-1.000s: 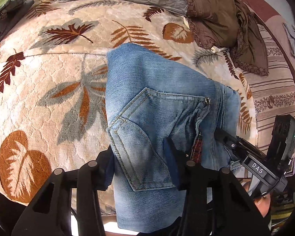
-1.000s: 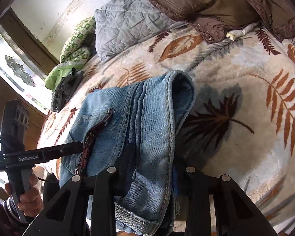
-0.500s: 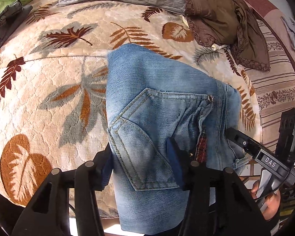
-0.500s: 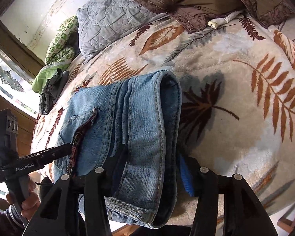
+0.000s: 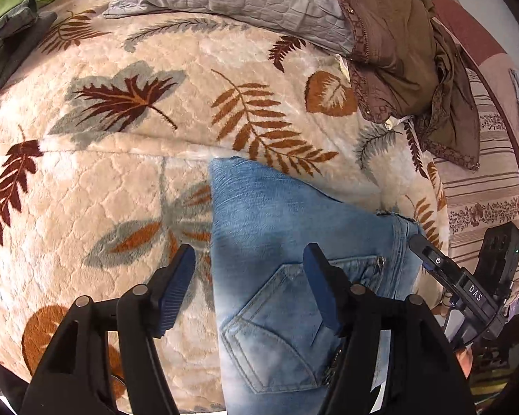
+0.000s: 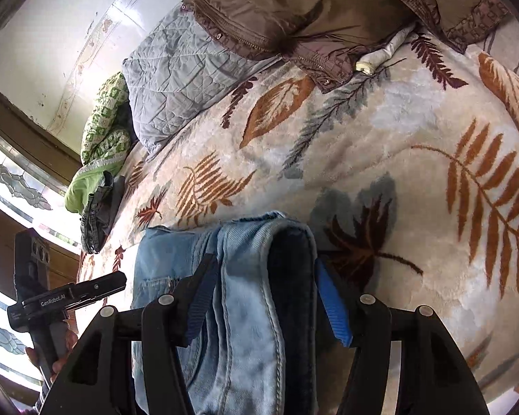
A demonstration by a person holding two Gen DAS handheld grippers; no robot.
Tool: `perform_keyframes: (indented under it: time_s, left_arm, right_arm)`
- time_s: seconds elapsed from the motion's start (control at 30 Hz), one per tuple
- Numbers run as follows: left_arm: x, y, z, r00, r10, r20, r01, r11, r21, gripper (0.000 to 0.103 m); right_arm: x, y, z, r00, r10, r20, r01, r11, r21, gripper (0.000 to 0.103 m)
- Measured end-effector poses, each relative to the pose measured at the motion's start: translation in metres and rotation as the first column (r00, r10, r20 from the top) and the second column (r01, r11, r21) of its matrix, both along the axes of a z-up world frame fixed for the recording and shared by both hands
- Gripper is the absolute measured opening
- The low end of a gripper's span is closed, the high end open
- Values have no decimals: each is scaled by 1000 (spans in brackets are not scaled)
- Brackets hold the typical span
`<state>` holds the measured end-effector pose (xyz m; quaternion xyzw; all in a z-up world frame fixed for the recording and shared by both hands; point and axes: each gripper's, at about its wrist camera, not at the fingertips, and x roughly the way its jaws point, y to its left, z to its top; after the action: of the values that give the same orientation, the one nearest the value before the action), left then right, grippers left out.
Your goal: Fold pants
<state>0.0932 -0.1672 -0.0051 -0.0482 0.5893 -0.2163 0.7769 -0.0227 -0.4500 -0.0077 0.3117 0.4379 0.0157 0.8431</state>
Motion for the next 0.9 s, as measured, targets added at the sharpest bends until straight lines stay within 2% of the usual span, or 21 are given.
perform_keyframes:
  time_s: [0.07, 0.1, 0.13, 0.23, 0.3, 0.37, 0.4, 0.47, 0.5, 0.57, 0.6, 0.63, 0.7, 0.77, 0.83, 0.9]
  left_arm:
    - [11, -15, -10, 1000, -13, -29, 14, 999, 36, 65]
    - [14, -22, -13, 999, -21, -46, 24, 999, 45, 64]
    - [17, -26, -14, 998, -26, -55, 28, 999, 44, 62]
    - [23, -34, -14, 998, -20, -55, 23, 998, 62, 62]
    - [28, -37, -18, 998, -25, -55, 29, 997, 73, 62]
    - [29, -37, -19, 998, -30, -59, 35, 996, 80, 62]
    - [29, -37, -18, 997, -34, -63, 39, 996, 83, 62]
    - [23, -33, -10, 996, -61, -60, 66, 995, 77, 62]
    - [19, -31, -3, 995, -91, -47, 94, 993, 68, 62]
    - [9, -29, 17, 985, -173, 14, 172, 983, 59, 62]
    - [4, -32, 29, 971, -231, 54, 228, 972, 62, 62]
    - [0, -38, 39, 949, -303, 89, 297, 952, 72, 65]
    - [-7, -57, 53, 891, -433, 133, 419, 900, 118, 73]
    - [-10, -79, 59, 826, -542, 155, 519, 839, 164, 76]
    - [-10, -104, 57, 763, -633, 133, 602, 770, 211, 76]
    - [-10, -125, 54, 712, -693, 110, 659, 715, 236, 76]
  right_arm:
    - [17, 6, -5, 1000, 30, -9, -30, 999, 13, 48]
    - [23, 11, -7, 999, 43, -16, -43, 999, 13, 17]
    - [29, 16, -4, 998, 69, -4, -69, 998, 14, 5]
    - [28, 38, 28, 984, 146, 102, -136, 986, -101, 5]
    - [24, 41, 37, 981, 142, 134, -124, 983, -135, 5]
    - [27, 32, 26, 988, 118, 100, -106, 987, -119, 5]
    - [29, 25, 14, 994, 90, 55, -83, 989, -122, 6]
    - [29, 15, -13, 997, 63, -42, -68, 992, -107, 16]
    - [22, 10, -18, 998, 44, -47, -47, 996, -79, 24]
    - [1, -1, -13, 1000, 16, 14, -17, 999, 43, 25]
    - [-12, -5, -10, 999, -2, 41, -2, 996, 91, 29]
    - [-27, -9, -6, 998, -27, 61, 19, 992, 122, 40]
    - [-58, -12, -3, 994, -76, 76, 63, 986, 153, 52]
    - [-86, -11, -5, 990, -113, 78, 97, 978, 184, 56]
    - [-109, -8, -12, 986, -154, 58, 137, 965, 224, 59]
    - [-128, -5, -20, 980, -190, 56, 166, 945, 282, 59]
